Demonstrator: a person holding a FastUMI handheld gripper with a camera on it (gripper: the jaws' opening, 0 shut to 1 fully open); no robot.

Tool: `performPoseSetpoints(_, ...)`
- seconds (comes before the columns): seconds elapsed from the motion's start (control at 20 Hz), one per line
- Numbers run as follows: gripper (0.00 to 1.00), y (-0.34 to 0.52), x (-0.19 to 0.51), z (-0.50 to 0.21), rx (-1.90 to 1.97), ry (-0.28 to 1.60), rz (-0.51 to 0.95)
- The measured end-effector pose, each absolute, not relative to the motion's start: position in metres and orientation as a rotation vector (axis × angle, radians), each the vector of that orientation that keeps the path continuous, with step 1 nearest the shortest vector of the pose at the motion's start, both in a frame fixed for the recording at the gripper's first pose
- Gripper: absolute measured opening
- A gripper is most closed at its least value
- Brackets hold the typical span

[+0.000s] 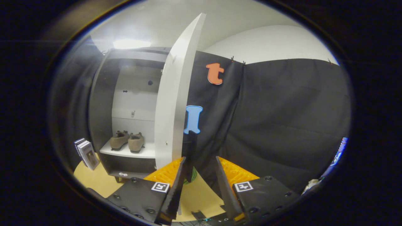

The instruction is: Open the shoe cabinet door, grab the shoes and put them into the shoe cabinet, then close the shoe cabinet door.

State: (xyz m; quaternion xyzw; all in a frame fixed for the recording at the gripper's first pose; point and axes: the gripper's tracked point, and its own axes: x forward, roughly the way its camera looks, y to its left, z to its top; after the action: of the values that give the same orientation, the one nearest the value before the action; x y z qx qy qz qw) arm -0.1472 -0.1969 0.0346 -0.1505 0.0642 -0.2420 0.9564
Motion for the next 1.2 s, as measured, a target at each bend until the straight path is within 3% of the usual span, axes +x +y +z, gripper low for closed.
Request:
performPoseSetpoints(0.65,0.66,-0.113,-0.130,0.017,-0.260,0.172,-0.136)
performPoseSetpoints(1.2,0.67,-0.068,-0.107,0.000,-0.178,0.185,0.025)
